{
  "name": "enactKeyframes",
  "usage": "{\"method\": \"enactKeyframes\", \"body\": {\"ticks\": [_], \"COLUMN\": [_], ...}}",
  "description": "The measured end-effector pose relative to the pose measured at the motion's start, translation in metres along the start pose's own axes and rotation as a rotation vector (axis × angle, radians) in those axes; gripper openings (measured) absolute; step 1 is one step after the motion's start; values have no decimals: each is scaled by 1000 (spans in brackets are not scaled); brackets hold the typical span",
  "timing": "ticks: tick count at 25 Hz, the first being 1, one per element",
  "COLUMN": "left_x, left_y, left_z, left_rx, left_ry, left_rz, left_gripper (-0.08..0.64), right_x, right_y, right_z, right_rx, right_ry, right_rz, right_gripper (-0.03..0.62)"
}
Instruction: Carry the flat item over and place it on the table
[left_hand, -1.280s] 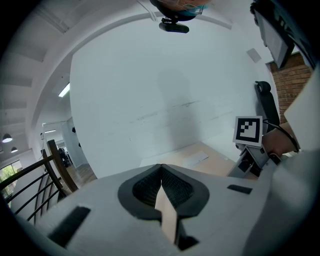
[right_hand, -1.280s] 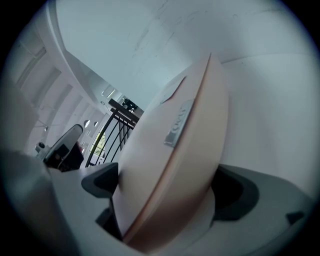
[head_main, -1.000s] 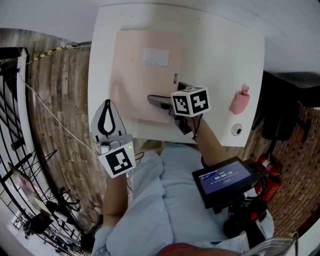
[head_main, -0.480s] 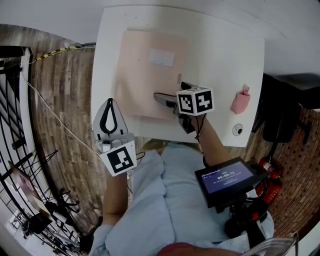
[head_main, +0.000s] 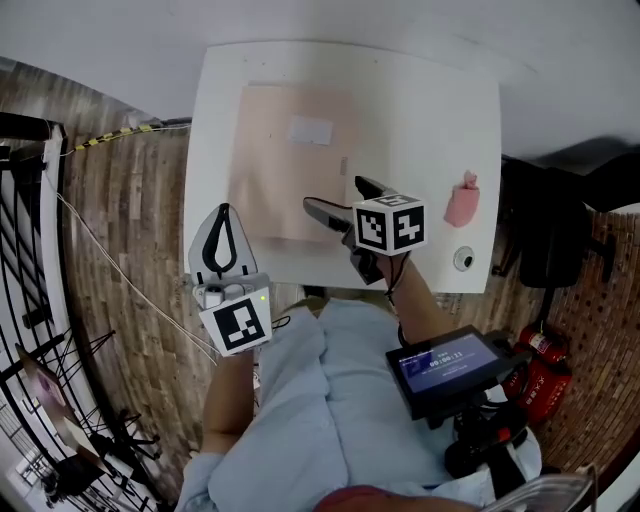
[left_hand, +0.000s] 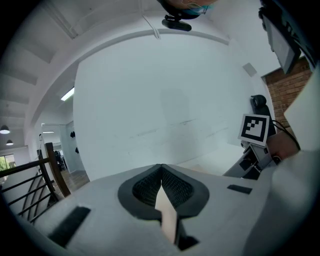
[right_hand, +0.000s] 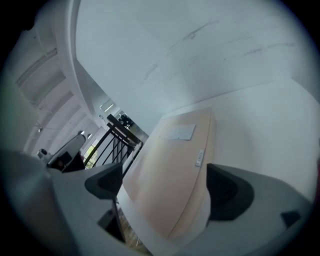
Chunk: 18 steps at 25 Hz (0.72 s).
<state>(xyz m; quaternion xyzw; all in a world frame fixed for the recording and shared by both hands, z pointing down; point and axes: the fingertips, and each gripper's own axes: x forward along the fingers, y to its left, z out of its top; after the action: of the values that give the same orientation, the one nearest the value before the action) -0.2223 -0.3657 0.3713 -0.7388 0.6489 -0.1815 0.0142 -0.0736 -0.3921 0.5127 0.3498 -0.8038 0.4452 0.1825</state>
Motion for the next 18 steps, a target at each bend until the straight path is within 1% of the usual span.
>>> {"method": "enactKeyframes", "body": {"ticks": [1, 2, 4, 6, 7, 9, 10, 12, 13, 15, 16, 18], "left_x": [-1, -1, 0, 1, -1, -6, -7, -9, -10, -12, -14, -18], "left_y": [-2, -3, -4, -2, -2, -5, -7, -11, -12, -17, -20, -26], "left_z": [5, 12, 30, 52, 63, 84, 94, 111, 118, 130, 135, 145], "left_rx": [-16, -35, -84, -128, -142, -146, -140, -128, -124, -120, -119, -119], "left_ry": [-13, -30, -89, -164, -193, -244, -269, -314, -333, -364, -378, -405], "left_rz": [-9, -20, -44, -70, -83, -102, -110, -126, -135, -157, -170, -194], "left_gripper": [9, 9, 9, 9, 9, 9, 9, 9, 9, 9, 9, 9], "right_x": [-9, -19, -42, -66, -79, -107, -121, -149, -161, -182, -190, -204], "right_y": [5, 11, 25, 43, 51, 65, 71, 79, 82, 87, 89, 92], "right_z": [6, 14, 34, 55, 64, 78, 85, 96, 101, 106, 106, 106], "right_rx": [-8, -23, -75, -157, -209, -324, -378, -462, -488, -508, -509, -523], "right_ry": [-40, -88, -204, -325, -381, -489, -546, -657, -707, -783, -809, -843], "right_rz": [-5, -12, -31, -58, -83, -154, -194, -266, -294, -326, -334, -353], "right_gripper": [520, 499, 411, 306, 274, 206, 185, 125, 90, 25, 6, 6]}}
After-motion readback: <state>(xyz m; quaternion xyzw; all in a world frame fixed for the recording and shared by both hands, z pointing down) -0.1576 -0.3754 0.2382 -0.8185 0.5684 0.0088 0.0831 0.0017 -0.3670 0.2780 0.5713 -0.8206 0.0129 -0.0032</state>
